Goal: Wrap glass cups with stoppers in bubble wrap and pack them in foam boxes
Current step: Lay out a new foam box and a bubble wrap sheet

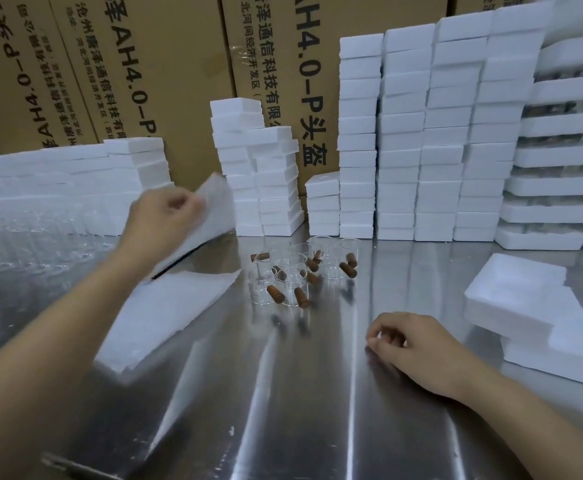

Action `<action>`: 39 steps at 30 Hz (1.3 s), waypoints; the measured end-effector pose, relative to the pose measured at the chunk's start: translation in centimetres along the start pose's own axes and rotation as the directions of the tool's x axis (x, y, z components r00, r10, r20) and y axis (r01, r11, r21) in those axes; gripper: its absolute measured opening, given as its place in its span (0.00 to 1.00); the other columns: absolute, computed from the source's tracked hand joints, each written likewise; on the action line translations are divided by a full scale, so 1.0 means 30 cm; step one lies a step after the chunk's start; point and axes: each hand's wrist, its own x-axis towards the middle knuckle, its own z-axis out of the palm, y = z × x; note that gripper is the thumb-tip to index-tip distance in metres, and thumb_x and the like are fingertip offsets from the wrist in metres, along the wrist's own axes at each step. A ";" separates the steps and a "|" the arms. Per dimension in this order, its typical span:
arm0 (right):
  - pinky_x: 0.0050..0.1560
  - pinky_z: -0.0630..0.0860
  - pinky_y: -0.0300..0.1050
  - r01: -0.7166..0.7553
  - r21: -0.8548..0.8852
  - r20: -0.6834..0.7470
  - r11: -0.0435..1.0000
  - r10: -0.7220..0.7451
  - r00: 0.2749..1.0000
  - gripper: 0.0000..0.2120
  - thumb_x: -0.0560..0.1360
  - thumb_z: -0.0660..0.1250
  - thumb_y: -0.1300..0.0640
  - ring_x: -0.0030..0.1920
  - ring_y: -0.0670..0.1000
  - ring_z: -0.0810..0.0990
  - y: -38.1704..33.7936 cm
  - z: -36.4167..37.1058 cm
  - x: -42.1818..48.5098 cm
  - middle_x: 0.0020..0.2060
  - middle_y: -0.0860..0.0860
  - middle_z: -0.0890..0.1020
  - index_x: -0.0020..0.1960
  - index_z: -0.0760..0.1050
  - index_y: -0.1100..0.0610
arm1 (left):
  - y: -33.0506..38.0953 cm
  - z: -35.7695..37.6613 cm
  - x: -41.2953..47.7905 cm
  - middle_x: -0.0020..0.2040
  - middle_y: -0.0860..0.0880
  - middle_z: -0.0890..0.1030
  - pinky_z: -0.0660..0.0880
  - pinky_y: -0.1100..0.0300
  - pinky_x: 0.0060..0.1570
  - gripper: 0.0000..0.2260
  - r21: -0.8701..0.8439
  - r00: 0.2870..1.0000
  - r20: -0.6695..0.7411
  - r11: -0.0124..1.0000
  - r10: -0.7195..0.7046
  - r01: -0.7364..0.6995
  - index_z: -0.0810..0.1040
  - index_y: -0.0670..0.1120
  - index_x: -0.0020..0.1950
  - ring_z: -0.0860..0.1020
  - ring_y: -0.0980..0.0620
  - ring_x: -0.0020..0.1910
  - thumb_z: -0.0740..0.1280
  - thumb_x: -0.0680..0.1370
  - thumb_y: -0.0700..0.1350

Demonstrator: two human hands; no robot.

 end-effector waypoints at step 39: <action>0.76 0.64 0.51 -0.412 -0.164 -0.242 0.897 0.368 0.898 0.23 0.81 0.68 0.49 0.78 0.54 0.65 0.137 -0.100 0.024 0.79 0.50 0.67 0.76 0.73 0.48 | 0.191 0.724 -0.411 0.86 0.54 0.59 0.58 0.49 0.81 0.28 -0.021 0.782 0.588 0.970 0.207 -0.241 0.61 0.58 0.86 0.59 0.51 0.84 0.64 0.86 0.56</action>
